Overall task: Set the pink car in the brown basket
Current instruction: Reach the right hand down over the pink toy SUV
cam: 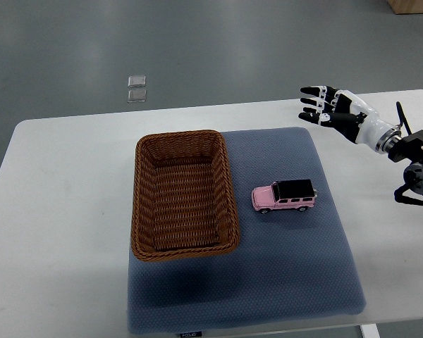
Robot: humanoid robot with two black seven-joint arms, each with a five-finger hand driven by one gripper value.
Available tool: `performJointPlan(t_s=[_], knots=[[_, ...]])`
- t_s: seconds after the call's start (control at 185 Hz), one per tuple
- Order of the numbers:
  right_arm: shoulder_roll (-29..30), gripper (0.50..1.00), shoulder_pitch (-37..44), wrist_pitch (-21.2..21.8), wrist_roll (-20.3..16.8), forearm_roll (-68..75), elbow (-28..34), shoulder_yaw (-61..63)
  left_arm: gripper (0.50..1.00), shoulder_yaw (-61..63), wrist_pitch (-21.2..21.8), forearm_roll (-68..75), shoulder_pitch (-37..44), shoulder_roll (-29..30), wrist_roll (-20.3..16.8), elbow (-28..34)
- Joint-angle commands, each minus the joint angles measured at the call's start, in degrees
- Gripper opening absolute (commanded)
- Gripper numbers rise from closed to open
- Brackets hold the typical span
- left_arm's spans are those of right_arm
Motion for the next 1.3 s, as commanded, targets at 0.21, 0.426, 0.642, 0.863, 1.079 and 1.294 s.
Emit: performJointPlan(t_s=[0.21,0.426,0.642,0.863,1.079,1.294], knots=[[-4.78,0.911,0.7,0.26,7.5,-23.14,6.9,-0.56,1.0,-0.02,0.1,0.04,0.0,0.0,0.03,0.33],[-9.62,0.911,0.43,0.17,13.12,-38.17,14.73,-2.05,1.0,-0.02,0.45,0.04,0.0,0.0,-0.06,0.42],[-10.41,0.911,0.52,-2.38,14.53,-50.21,15.52,-5.22,1.0,-0.02,0.63,0.04,0.0,0.0,0.03,0.51],[-10.67,0.909,0.61,-4.66,15.14,-54.78,15.52,-8.82,1.0,-0.02,0.63,0.04,0.0,0.0,0.03,0.51],[-10.41,0.909,0.52,-5.63,15.14,-55.74,15.43,-10.75,1.0,0.07,0.63,0.04,0.09,0.0,0.03,0.51],[-10.32,0.903,0.7,-10.55,15.14,-56.27,15.34,-15.5,1.0,0.07,0.63,0.04,0.35,0.0,0.03,0.51]])
